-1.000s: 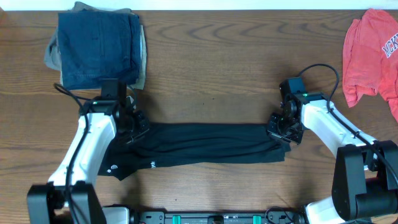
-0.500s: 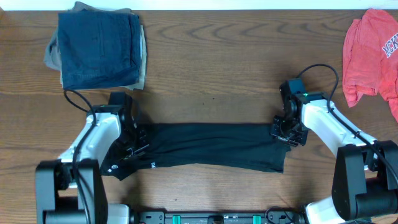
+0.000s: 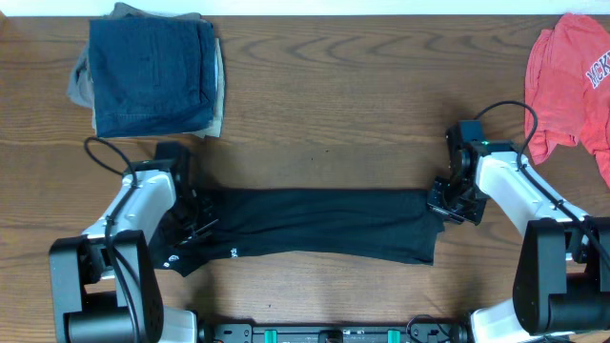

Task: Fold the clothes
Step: 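Pull both strip ends outward with both grippers to straighten it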

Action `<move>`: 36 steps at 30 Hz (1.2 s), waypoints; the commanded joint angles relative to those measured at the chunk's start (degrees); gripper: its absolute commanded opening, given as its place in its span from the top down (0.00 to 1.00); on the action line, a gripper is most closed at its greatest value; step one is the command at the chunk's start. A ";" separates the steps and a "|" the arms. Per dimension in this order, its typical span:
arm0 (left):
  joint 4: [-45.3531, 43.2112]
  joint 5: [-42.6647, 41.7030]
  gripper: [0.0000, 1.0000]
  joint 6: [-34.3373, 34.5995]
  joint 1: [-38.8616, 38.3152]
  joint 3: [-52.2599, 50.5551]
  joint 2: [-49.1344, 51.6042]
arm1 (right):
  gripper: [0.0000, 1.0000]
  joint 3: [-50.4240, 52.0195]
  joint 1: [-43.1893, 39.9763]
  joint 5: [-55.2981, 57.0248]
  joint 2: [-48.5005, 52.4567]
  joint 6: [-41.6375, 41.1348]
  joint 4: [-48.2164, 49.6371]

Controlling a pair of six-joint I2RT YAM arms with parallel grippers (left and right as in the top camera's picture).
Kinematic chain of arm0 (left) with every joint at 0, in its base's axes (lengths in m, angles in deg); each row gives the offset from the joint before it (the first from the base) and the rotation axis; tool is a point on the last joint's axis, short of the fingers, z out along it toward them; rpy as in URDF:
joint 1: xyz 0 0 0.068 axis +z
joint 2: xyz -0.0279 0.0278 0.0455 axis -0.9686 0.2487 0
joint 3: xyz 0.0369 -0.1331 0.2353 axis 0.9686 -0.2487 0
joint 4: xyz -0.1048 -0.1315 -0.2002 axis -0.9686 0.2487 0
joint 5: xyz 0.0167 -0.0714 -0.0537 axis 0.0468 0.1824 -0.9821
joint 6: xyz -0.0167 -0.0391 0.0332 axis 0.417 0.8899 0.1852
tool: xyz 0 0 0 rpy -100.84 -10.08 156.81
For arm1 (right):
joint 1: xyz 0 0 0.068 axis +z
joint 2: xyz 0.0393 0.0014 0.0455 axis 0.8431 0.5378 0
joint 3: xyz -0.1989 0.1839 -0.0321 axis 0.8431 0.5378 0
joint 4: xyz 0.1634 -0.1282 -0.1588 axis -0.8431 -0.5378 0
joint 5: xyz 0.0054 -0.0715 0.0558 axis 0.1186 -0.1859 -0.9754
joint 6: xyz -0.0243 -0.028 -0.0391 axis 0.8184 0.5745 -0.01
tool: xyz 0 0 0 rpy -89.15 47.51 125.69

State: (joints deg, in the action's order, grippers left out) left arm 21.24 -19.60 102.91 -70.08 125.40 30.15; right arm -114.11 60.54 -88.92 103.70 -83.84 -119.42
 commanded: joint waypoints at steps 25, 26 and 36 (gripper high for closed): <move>8.24 5.07 0.25 0.28 2.75 0.98 -16.11 | 0.99 -1.79 -0.35 -5.64 -4.66 4.52 -17.07; 8.24 5.07 0.25 0.28 2.78 0.98 -16.11 | 0.96 -1.11 -0.28 -5.62 -6.21 4.57 -17.03; 7.58 5.05 0.23 0.28 2.75 0.98 -16.11 | 0.37 6.84 0.79 -12.35 -12.37 6.43 -13.44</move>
State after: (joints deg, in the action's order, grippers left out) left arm 28.69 -15.14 102.91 -67.50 125.53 14.22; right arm -109.15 59.97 -97.58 91.50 -78.37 -133.83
